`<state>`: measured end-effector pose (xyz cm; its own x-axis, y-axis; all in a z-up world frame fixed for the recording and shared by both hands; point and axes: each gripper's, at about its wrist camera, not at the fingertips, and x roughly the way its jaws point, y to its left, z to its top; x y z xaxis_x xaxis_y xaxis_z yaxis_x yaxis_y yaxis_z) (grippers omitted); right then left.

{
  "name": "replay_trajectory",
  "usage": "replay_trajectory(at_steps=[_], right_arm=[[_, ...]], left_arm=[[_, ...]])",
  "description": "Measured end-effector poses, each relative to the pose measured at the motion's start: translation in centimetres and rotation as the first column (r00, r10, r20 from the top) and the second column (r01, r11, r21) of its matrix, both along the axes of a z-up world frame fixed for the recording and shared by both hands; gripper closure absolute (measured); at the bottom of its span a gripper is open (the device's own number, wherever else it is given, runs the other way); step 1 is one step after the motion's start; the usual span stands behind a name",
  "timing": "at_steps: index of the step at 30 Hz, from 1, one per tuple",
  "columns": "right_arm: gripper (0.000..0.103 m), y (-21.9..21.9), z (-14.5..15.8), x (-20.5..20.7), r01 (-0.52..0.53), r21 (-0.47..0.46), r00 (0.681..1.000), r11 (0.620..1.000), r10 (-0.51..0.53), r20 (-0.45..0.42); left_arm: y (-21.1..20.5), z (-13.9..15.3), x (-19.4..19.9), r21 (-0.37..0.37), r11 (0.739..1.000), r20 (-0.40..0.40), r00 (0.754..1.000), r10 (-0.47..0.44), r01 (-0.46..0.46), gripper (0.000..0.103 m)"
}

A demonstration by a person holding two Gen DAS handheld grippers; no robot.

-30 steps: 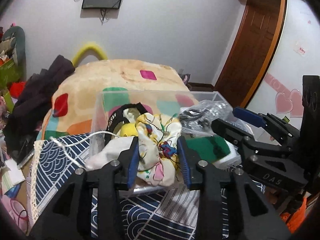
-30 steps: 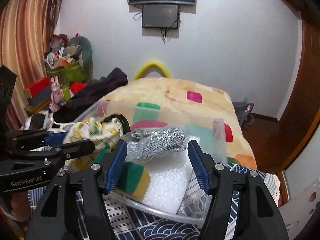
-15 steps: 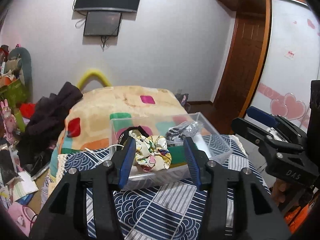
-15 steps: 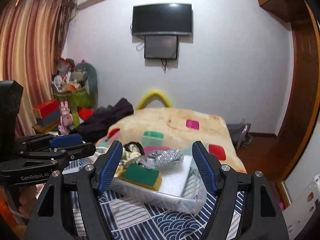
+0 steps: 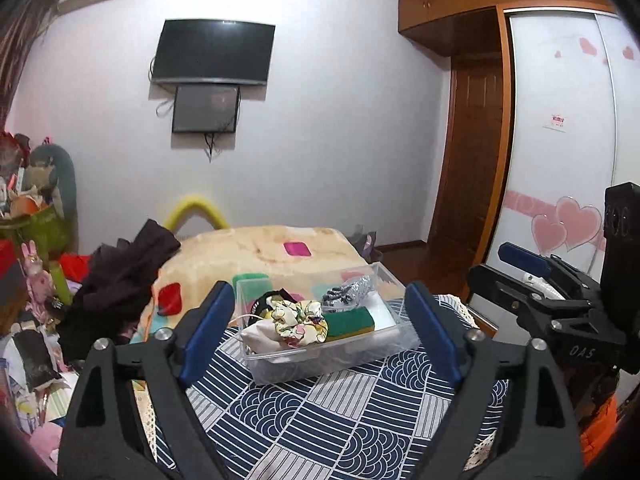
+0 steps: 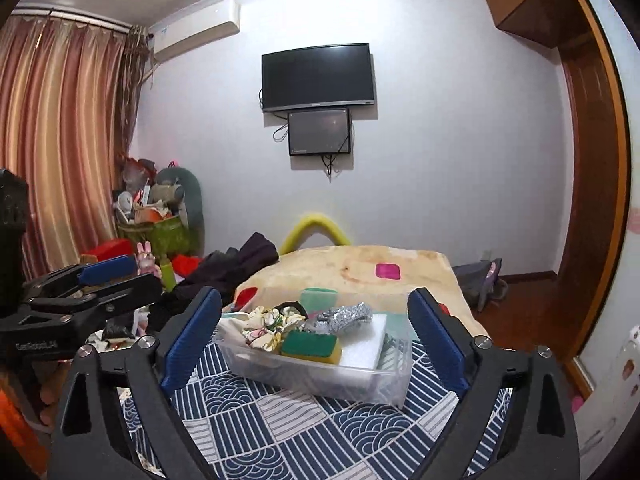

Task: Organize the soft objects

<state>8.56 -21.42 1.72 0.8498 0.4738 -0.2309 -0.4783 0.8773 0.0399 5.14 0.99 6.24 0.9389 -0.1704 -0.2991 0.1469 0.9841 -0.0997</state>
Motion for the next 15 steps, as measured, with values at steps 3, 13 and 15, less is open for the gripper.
replay_trajectory(at_steps=[3, 13, 15], right_arm=[[0.008, -0.3, 0.0, -0.2, 0.004, 0.021, 1.000, 1.000, -0.004, -0.004], [0.003, -0.9, -0.2, -1.7, 0.019, 0.036, 1.000, 0.999, -0.020, 0.020], [0.003, -1.0, -0.1, -1.8, 0.017, 0.037, 1.000, 0.999, -0.018, 0.024]], left_arm=[[-0.2, 0.0, -0.5, 0.005, 1.000, 0.010, 1.000, -0.008, 0.008, 0.012], [-0.7, -0.2, -0.9, 0.026, 0.999, 0.022, 1.000, 0.021, -0.022, 0.010], [-0.8, -0.3, -1.0, 0.033, 0.999, 0.027, 0.999, 0.025, -0.026, 0.009]])
